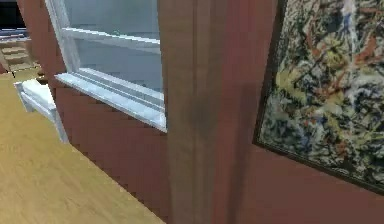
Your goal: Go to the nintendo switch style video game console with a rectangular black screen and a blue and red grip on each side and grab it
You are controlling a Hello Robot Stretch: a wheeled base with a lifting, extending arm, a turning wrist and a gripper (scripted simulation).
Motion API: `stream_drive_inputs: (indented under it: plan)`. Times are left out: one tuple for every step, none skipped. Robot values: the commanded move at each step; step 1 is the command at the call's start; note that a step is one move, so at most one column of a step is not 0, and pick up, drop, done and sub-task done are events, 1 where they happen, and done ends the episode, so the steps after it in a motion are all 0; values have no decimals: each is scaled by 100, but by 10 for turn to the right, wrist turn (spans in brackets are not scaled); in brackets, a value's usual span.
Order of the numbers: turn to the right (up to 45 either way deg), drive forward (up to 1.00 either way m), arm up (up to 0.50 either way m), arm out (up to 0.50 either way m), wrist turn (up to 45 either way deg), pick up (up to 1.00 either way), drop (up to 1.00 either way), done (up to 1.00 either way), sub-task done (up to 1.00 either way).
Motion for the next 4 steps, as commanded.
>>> stream_drive_inputs:
  plan:
    - [-450, 0, 0, 0, 0, 0, 0, 0, 0]
    - [-150, 0, 0, 0, 0, 0, 0, 0, 0]
    - [0, 100, 0, 0, 0, 0, 0, 0, 0]
    - [0, 30, 0, 0, 0, 0, 0, 0, 0]
